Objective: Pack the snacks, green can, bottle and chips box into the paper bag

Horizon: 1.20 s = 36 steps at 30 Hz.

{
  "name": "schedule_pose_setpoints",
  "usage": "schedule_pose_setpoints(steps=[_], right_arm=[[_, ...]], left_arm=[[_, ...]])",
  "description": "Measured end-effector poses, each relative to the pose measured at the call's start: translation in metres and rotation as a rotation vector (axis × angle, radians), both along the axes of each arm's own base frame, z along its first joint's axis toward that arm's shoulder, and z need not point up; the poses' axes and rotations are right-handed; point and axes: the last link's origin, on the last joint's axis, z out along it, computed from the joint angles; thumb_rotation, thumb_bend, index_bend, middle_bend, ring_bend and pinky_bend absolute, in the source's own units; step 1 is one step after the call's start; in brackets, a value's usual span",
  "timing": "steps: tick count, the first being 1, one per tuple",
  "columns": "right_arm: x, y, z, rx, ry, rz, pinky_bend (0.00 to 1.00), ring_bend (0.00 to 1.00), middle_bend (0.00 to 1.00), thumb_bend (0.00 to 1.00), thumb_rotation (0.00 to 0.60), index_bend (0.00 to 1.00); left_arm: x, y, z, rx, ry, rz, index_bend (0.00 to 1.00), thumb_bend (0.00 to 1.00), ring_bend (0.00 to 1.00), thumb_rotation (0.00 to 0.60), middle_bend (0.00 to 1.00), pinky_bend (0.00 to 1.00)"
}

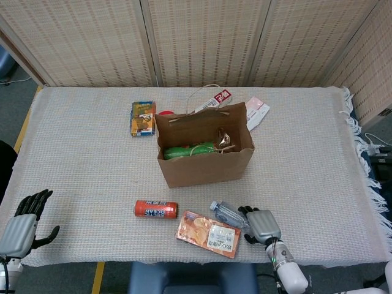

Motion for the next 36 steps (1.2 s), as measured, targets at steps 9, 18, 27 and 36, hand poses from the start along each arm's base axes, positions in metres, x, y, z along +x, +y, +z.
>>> schedule_pose_setpoints(steps=[9,18,27,36], right_arm=[[0.023,-0.012,0.046,-0.152,-0.201,0.035,0.72,0.55,0.53,0.4,0.6,0.55],[0.074,-0.027,0.119,-0.284,-0.497,0.097,0.71,0.55,0.53,0.4,0.6,0.55],[0.13,-0.055,0.156,-0.391,-0.658,0.242,0.7,0.55,0.53,0.4,0.6,0.55],[0.177,-0.108,0.157,-0.524,-0.573,0.323,0.68,0.55,0.53,0.4,0.6,0.55]], left_arm=[[0.0,0.0,0.0,-0.004,0.0,0.005,0.0,0.33,0.0,0.6,0.0,0.01],[0.001,0.002,-0.002,-0.008,0.003,0.008,0.0,0.33,0.0,0.6,0.0,0.01],[0.001,0.002,-0.002,-0.01,0.001,0.012,0.0,0.33,0.0,0.6,0.0,0.01],[0.0,0.001,-0.002,-0.02,-0.012,0.017,0.0,0.33,0.0,0.6,0.0,0.01]])
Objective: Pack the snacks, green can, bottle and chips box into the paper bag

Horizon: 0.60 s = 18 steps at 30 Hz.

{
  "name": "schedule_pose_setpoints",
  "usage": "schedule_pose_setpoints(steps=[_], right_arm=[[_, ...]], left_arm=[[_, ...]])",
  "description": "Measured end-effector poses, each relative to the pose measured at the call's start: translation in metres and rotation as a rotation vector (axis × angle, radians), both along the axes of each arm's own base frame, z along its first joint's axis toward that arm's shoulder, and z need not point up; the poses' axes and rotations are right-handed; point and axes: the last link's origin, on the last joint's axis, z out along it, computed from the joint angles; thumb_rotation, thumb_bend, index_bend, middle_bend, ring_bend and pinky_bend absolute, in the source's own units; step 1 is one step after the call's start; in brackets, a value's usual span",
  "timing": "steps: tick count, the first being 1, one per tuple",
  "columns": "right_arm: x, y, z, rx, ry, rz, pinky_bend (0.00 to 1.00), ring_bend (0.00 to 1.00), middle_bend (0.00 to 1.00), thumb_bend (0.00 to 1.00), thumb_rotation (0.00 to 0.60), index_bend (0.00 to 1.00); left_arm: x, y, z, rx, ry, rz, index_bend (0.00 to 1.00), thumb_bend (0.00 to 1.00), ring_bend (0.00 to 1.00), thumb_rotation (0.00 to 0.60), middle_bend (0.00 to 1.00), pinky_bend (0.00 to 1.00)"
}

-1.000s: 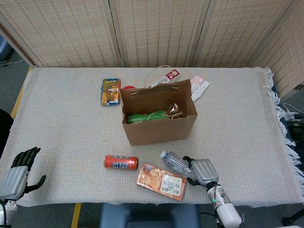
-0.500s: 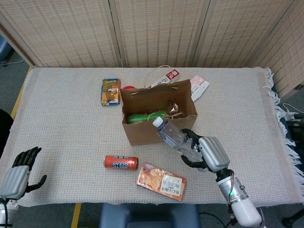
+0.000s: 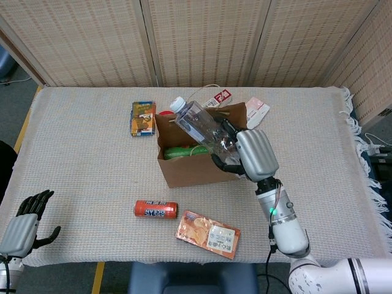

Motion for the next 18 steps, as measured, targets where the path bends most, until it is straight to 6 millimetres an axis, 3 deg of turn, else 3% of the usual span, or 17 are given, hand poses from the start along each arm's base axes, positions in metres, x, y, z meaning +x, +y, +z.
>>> schedule_pose_setpoints(steps=[11,18], right_arm=[[0.0,-0.068,-0.032,-0.121,0.131,-0.091,0.6,0.5,0.53,0.4,0.6,0.51],[-0.005,-0.088,-0.055,-0.147,0.255,-0.026,0.57,0.48,0.53,0.4,0.6,0.5]], left_arm=[[-0.001,0.001,0.001,-0.016,-0.04,0.014,0.0,0.33,0.0,0.6,0.0,0.01],[-0.001,0.002,0.002,-0.028,-0.062,0.022,0.0,0.33,0.0,0.6,0.0,0.01]])
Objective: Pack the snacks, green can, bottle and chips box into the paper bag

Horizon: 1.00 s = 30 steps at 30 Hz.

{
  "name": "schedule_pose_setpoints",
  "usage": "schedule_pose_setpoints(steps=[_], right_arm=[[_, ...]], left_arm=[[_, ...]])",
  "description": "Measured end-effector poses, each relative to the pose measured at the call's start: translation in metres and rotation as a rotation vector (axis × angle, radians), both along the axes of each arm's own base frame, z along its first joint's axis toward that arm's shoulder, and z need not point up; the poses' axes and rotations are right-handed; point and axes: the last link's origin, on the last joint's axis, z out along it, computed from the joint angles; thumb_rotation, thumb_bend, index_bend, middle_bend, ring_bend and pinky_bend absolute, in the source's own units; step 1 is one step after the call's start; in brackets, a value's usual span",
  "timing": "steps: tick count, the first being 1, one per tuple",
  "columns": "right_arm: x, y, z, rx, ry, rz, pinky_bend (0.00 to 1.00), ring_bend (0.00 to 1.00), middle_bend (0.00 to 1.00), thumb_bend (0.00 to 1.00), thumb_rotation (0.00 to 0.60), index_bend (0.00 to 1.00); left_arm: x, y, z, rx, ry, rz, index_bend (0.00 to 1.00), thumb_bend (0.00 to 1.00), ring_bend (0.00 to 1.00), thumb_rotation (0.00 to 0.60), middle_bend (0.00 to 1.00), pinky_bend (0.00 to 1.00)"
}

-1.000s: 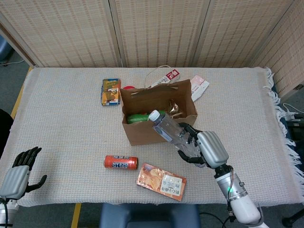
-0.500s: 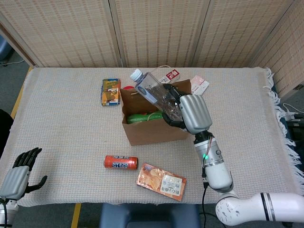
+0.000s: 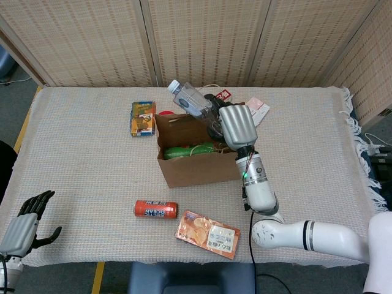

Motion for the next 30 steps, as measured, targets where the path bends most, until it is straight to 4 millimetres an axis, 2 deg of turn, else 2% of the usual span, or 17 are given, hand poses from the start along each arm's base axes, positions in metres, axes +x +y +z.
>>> schedule_pose_setpoints(steps=[3,6,8,10,12,17,25,30], right_arm=[[-0.002,-0.002,-0.01,0.003,0.068,0.041,0.51,0.44,0.52,0.4,0.6,0.46],[-0.005,0.0,-0.017,0.032,0.115,0.063,0.44,0.35,0.46,0.34,0.6,0.37],[-0.007,0.0,-0.016,0.044,0.135,0.065,0.38,0.26,0.37,0.26,0.6,0.25],[-0.008,0.001,-0.014,0.052,0.134,0.06,0.33,0.15,0.26,0.18,0.6,0.1],[-0.009,0.003,-0.01,0.055,0.123,0.052,0.28,0.09,0.17,0.12,0.6,0.01],[-0.011,0.005,0.007,0.022,0.08,0.035,0.21,0.03,0.09,0.06,0.6,0.0],[-0.02,0.017,0.027,0.029,0.01,0.005,0.21,0.03,0.09,0.05,0.6,0.0],[-0.027,0.035,0.05,0.053,-0.074,0.01,0.2,0.03,0.09,0.05,0.6,0.0]], left_arm=[[0.0,0.0,0.0,-0.004,-0.003,0.003,0.0,0.33,0.0,0.6,0.0,0.01],[0.0,0.0,0.0,-0.006,-0.004,0.006,0.0,0.33,0.0,0.6,0.0,0.01],[0.0,0.0,0.0,-0.006,-0.006,0.008,0.0,0.33,0.0,0.6,0.0,0.01],[0.0,0.0,0.0,-0.006,-0.004,0.008,0.0,0.33,0.0,0.6,0.0,0.01],[0.0,0.0,0.0,-0.006,-0.003,0.007,0.0,0.33,0.0,0.6,0.0,0.01],[0.0,0.0,0.0,-0.004,-0.001,0.008,0.0,0.33,0.0,0.6,0.0,0.01],[0.001,-0.001,0.001,0.004,0.008,0.007,0.0,0.33,0.0,0.6,0.0,0.01],[-0.001,-0.001,0.001,0.012,0.013,0.014,0.0,0.33,0.0,0.6,0.0,0.01]])
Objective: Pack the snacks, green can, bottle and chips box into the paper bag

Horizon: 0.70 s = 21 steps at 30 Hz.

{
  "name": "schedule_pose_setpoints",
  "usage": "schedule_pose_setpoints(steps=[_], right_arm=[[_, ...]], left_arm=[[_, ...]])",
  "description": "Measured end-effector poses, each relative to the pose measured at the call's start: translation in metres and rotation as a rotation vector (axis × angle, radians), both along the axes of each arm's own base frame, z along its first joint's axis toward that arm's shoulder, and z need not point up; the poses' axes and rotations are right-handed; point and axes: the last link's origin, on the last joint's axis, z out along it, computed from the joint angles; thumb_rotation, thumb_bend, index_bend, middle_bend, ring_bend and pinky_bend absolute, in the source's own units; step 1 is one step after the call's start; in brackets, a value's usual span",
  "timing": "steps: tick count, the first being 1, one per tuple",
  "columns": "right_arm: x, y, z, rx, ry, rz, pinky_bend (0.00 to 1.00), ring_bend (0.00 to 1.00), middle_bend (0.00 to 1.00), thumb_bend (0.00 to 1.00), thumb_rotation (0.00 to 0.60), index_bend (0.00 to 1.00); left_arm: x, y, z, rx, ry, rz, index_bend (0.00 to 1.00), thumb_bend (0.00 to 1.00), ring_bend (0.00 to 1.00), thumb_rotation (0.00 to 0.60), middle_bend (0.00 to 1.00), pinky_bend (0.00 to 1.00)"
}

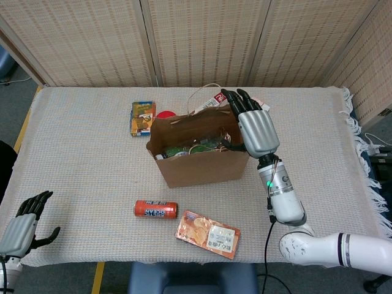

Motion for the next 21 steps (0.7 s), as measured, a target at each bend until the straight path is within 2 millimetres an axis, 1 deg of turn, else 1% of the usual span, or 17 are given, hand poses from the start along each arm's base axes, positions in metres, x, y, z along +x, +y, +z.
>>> schedule_pose_setpoints(steps=[2,6,9,11,13,15,18,20,21], right_arm=[[-0.006,0.011,0.013,0.016,-0.027,-0.002,0.2,0.03,0.09,0.05,0.6,0.0],[-0.015,0.03,0.033,0.051,-0.075,-0.003,0.2,0.03,0.09,0.05,0.6,0.0],[-0.023,0.045,0.046,0.091,-0.122,0.007,0.2,0.03,0.09,0.09,0.6,0.01],[-0.027,0.057,0.05,0.134,-0.144,0.026,0.2,0.04,0.09,0.18,0.6,0.02],[-0.031,0.067,0.05,0.172,-0.14,0.051,0.2,0.04,0.09,0.25,0.6,0.03],[-0.035,0.079,0.048,0.211,-0.104,0.091,0.2,0.04,0.09,0.3,0.6,0.04],[-0.04,0.098,0.043,0.271,-0.042,0.167,0.2,0.04,0.09,0.41,0.6,0.05],[-0.044,0.113,0.036,0.324,0.001,0.223,0.2,0.04,0.09,0.53,0.6,0.06],[-0.047,0.119,0.032,0.351,0.019,0.246,0.2,0.04,0.09,0.57,0.6,0.06]], left_arm=[[0.0,0.0,0.0,0.002,0.003,0.001,0.0,0.33,0.0,0.6,0.0,0.01],[0.0,-0.001,-0.001,0.002,0.006,0.004,0.0,0.33,0.0,0.6,0.0,0.01],[0.001,0.0,-0.001,0.005,0.013,0.004,0.0,0.33,0.0,0.6,0.0,0.01],[0.001,0.0,-0.002,0.007,0.018,0.005,0.0,0.33,0.0,0.6,0.0,0.01],[0.001,0.0,-0.002,0.009,0.023,0.007,0.0,0.33,0.0,0.6,0.0,0.01],[0.0,0.0,-0.003,0.01,0.027,0.01,0.0,0.33,0.0,0.6,0.0,0.01],[0.001,0.0,-0.003,0.01,0.033,0.011,0.0,0.33,0.0,0.6,0.0,0.01],[0.001,0.001,-0.004,0.01,0.036,0.012,0.0,0.33,0.0,0.6,0.0,0.01],[0.001,0.001,-0.004,0.01,0.037,0.012,0.0,0.33,0.0,0.6,0.0,0.01]])
